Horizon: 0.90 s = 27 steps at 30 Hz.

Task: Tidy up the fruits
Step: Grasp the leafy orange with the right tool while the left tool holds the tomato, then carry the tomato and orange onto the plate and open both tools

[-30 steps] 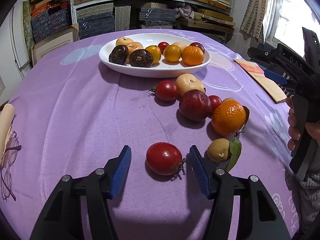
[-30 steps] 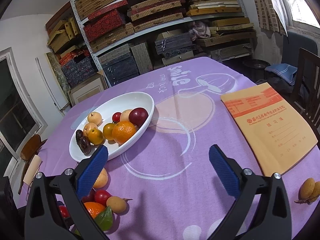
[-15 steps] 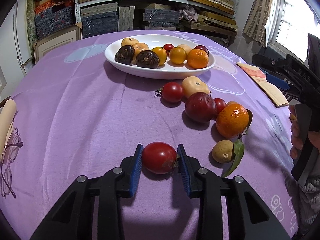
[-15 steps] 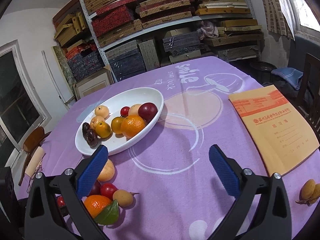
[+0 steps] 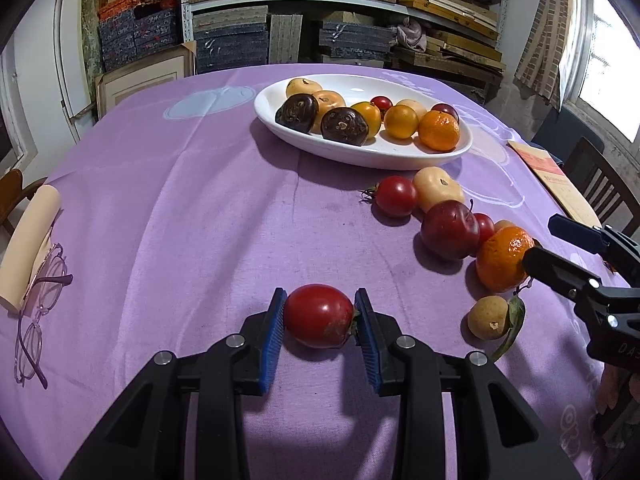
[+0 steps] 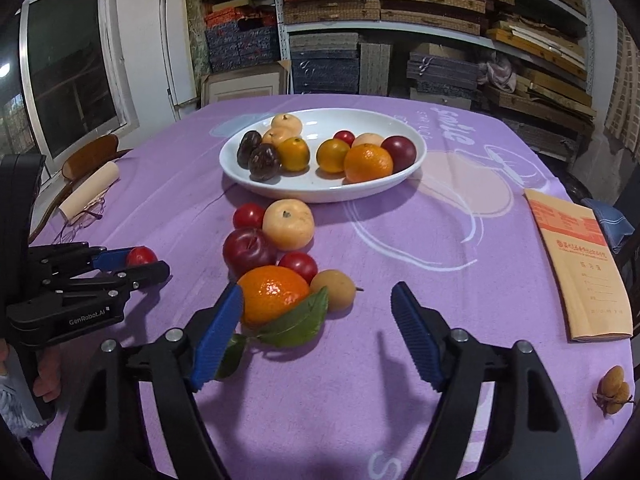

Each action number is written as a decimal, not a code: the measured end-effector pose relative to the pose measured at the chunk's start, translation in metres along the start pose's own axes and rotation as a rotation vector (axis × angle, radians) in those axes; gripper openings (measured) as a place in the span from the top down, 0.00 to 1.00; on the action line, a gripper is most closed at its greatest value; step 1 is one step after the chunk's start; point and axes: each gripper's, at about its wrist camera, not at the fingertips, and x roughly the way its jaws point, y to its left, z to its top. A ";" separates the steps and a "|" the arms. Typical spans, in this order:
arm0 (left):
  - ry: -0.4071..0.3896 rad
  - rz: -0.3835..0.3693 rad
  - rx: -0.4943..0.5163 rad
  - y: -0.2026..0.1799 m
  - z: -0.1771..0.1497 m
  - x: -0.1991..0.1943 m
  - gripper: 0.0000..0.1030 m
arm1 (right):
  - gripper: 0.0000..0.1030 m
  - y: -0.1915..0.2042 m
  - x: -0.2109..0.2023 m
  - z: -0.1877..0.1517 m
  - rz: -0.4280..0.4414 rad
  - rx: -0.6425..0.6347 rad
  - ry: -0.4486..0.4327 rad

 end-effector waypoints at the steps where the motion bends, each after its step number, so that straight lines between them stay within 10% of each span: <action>1: 0.002 -0.001 0.000 0.000 0.000 0.000 0.66 | 0.29 0.002 0.000 -0.001 0.006 -0.001 0.003; 10: 0.005 0.001 0.009 -0.001 0.000 0.002 0.66 | 0.49 0.000 0.011 -0.003 0.107 0.054 0.073; 27: 0.007 -0.019 0.002 -0.001 0.000 0.003 0.66 | 0.55 -0.005 0.010 0.001 0.145 0.107 0.041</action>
